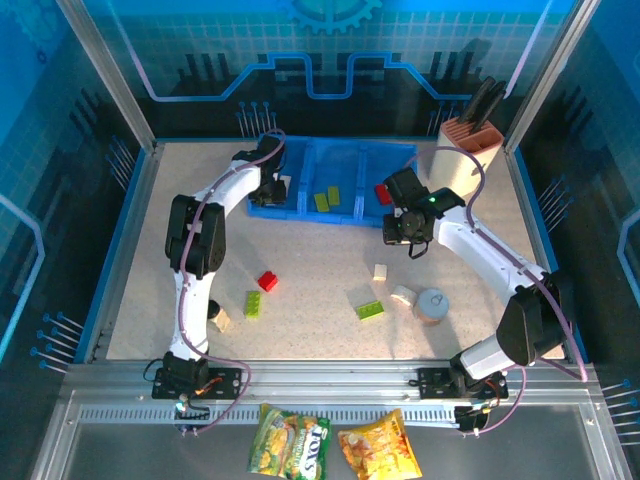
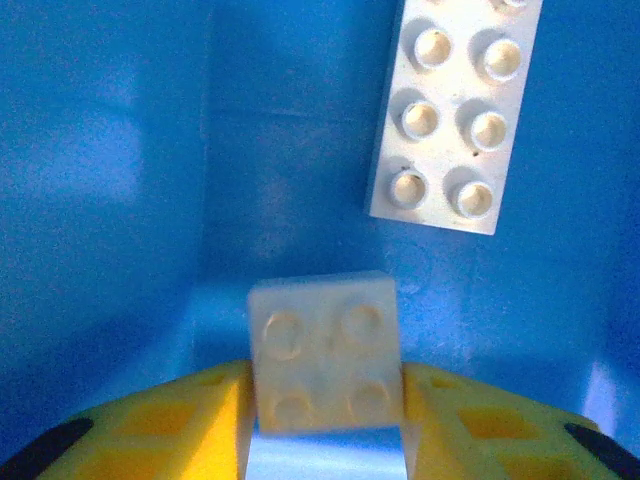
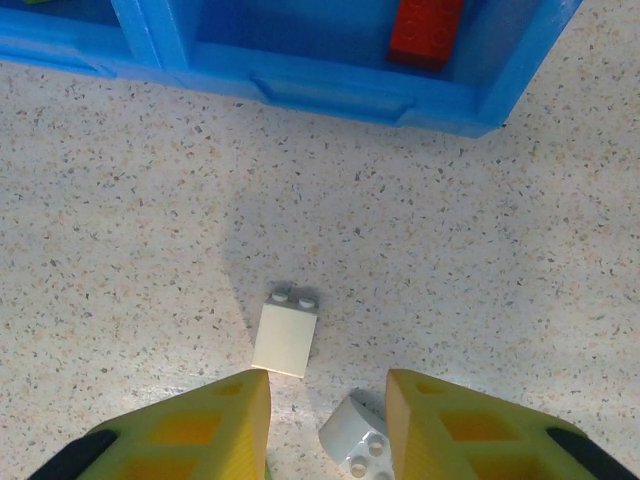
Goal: Sort the legos into containers by color
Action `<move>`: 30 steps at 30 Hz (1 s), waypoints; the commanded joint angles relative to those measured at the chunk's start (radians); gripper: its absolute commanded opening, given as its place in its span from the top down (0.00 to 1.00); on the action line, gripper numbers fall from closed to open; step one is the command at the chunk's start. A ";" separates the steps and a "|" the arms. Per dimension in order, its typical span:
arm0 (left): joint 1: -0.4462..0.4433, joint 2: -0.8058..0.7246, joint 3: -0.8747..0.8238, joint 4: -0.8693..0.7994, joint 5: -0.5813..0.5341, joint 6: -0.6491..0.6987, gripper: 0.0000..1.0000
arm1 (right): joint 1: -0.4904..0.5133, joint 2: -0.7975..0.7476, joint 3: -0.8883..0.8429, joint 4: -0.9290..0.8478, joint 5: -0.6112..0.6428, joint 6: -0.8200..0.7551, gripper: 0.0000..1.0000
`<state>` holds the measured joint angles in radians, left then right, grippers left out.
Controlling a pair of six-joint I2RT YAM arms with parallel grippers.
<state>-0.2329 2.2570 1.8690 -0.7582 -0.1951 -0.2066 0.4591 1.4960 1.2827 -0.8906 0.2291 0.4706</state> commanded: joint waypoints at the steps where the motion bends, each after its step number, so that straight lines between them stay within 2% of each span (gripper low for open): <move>1: 0.006 0.005 -0.004 -0.021 0.002 0.007 0.56 | 0.013 -0.012 0.001 -0.024 0.015 0.017 0.64; 18: 0.006 -0.104 -0.027 -0.034 0.050 -0.001 0.57 | 0.030 -0.032 0.009 -0.045 0.019 0.001 0.64; 30: 0.016 -0.257 -0.114 -0.057 0.088 0.002 0.57 | 0.119 0.026 0.048 -0.056 -0.002 -0.067 0.64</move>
<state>-0.2314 2.0659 1.7916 -0.7811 -0.1333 -0.2073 0.5472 1.4963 1.2949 -0.9272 0.2337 0.4347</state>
